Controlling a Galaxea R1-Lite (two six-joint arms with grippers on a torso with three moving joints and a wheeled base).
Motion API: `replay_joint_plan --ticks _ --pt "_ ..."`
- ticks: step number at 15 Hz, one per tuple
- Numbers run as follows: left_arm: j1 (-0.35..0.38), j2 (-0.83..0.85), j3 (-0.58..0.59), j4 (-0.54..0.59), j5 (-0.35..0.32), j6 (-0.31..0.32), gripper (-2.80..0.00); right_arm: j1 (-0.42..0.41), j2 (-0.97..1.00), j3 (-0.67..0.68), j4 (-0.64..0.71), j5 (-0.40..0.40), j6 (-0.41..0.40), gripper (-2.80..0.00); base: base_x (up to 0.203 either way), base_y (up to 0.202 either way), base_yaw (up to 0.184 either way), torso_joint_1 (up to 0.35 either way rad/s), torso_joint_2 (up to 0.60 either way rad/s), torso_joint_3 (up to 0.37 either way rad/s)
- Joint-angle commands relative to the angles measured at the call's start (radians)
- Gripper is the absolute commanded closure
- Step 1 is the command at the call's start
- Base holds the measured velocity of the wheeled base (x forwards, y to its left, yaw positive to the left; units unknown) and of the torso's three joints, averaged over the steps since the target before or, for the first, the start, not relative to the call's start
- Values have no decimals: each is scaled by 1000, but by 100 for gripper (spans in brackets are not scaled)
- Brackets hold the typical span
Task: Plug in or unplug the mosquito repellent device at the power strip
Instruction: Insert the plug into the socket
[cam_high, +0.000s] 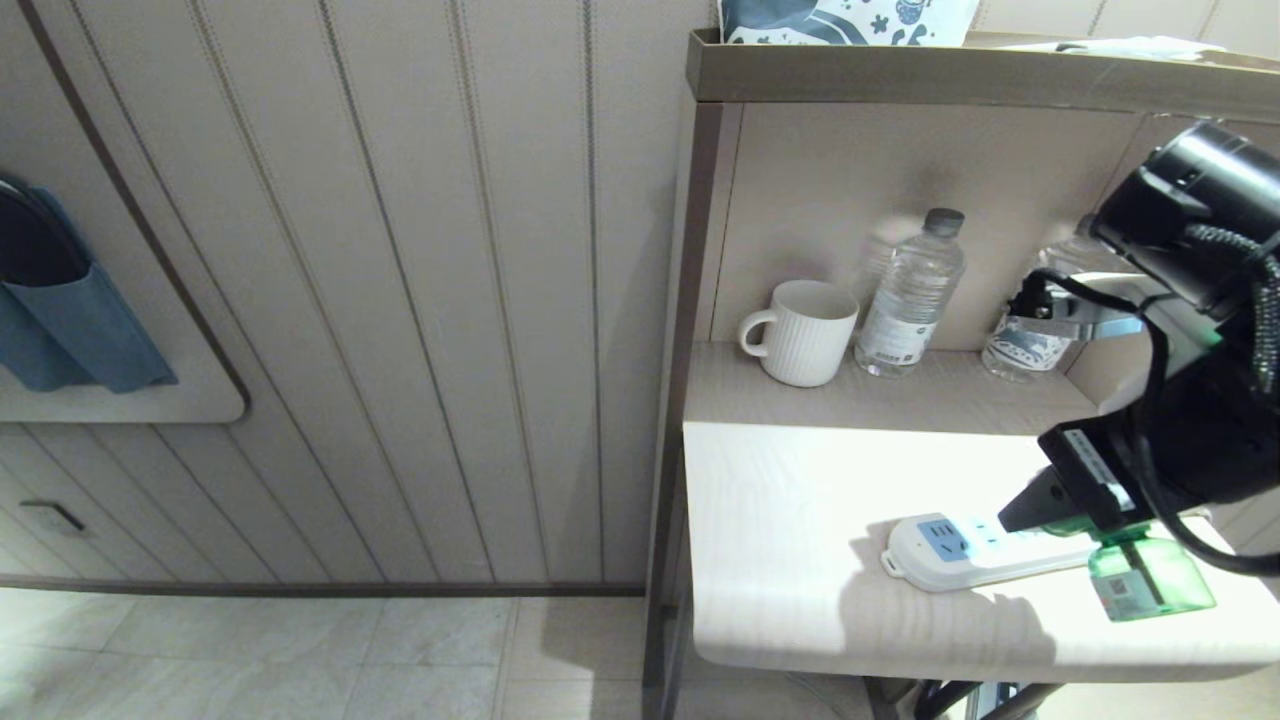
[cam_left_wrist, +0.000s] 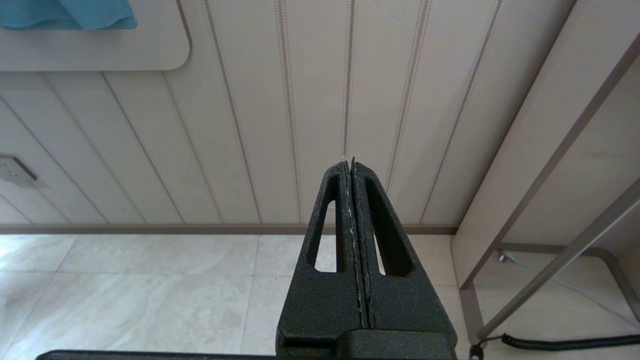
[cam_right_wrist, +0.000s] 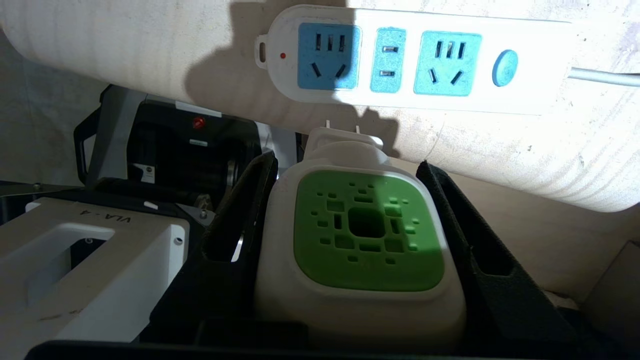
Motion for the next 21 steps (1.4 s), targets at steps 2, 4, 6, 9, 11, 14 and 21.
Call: replay_joint_plan --ticks 2,4,6,9,11,14,21 --pt "0 1 0 0 0 0 0 -30 29 -20 6 -1 -43 0 0 0 0 0 0 0" --pt "0 1 0 0 0 0 0 -87 44 -50 7 4 -109 0 0 0 0 0 0 0" --pt "0 1 0 0 0 0 0 -174 65 -63 10 29 -196 0 0 0 0 0 0 0" --pt "0 1 0 0 0 0 0 -231 106 -72 12 94 -250 0 0 0 0 0 0 0" --pt "0 1 1 -6 0 -1 0 -227 102 -62 12 95 -243 0 0 0 0 0 0 0" --pt "0 1 1 -4 0 0 0 -228 91 -59 15 100 -227 0 0 0 0 0 0 0" --pt "0 1 1 -1 0 0 0 -219 30 -23 18 99 -228 0 0 0 0 0 0 0"
